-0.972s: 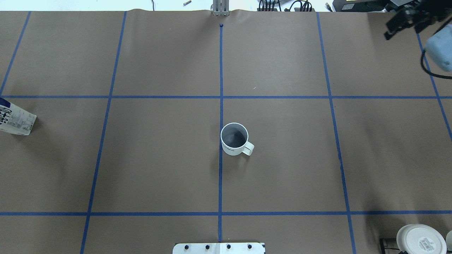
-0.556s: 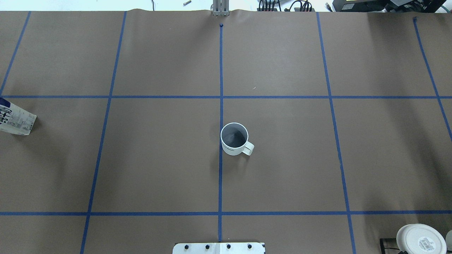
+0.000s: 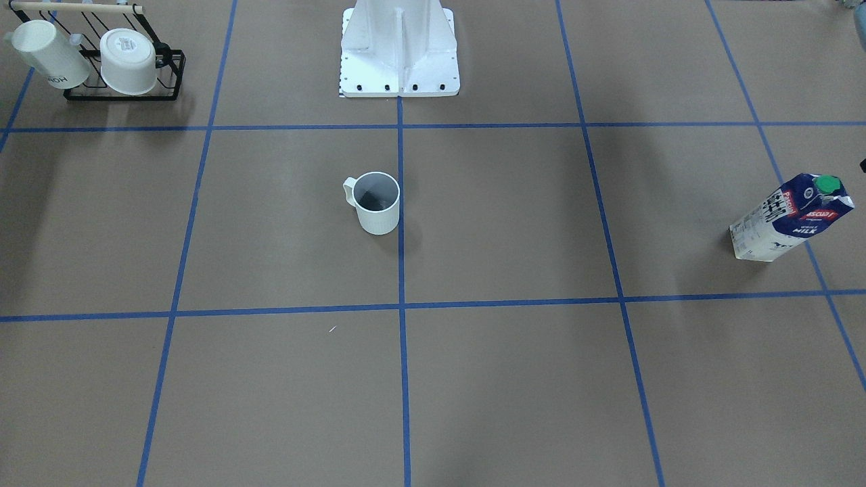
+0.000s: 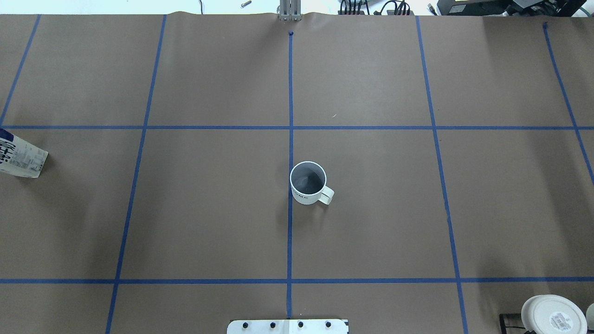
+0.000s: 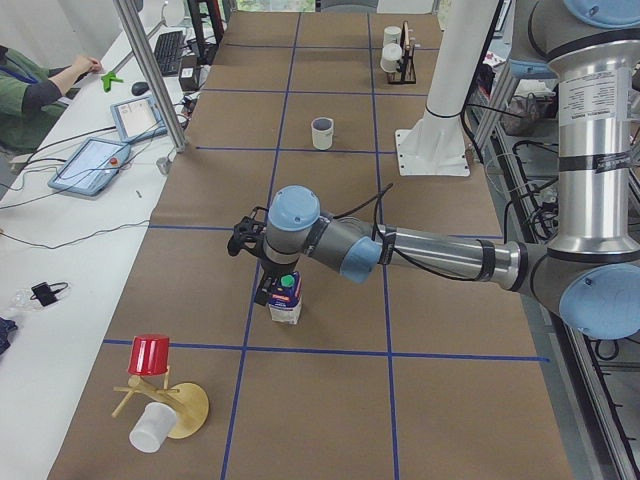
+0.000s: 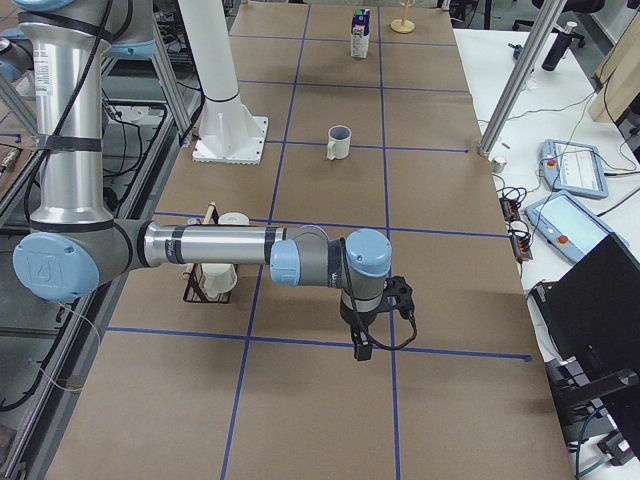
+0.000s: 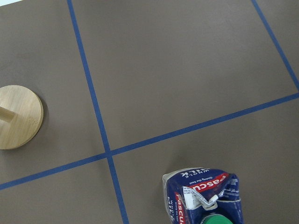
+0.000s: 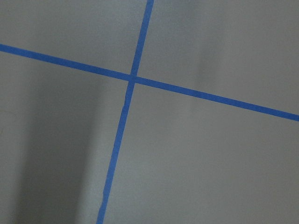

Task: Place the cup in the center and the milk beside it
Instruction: 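Grasp the Pascual milk carton with the left gripper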

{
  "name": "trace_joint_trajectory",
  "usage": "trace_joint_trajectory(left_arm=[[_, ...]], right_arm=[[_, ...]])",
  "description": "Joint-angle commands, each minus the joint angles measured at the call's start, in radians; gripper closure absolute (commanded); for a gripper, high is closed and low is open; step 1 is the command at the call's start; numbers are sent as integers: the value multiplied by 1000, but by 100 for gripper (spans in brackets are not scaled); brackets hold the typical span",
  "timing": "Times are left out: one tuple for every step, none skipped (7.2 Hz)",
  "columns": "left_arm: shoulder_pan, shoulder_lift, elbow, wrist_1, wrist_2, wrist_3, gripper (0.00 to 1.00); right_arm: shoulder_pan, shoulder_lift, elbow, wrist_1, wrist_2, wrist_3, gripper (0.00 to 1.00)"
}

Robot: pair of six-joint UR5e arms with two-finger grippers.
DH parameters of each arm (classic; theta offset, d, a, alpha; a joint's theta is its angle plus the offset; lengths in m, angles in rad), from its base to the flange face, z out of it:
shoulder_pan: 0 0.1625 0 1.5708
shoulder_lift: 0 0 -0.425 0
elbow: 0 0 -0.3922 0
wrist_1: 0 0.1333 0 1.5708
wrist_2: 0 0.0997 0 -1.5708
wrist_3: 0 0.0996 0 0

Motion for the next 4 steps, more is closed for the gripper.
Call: trace_joint_trajectory(left_arm=[[98,1,3,-38,12,-90,1],[116,7,3,-70,12,-129,1],[141,7,3,-72,51,-141,1],[156,8,9,-72,88,-141,1]], right_arm=[[2,-2,0,1,0,2,0],[-1,-1,-4,1,0,2,0],[-1,1,-4,1,0,0,0],[-1,1,-4,1,0,0,0]])
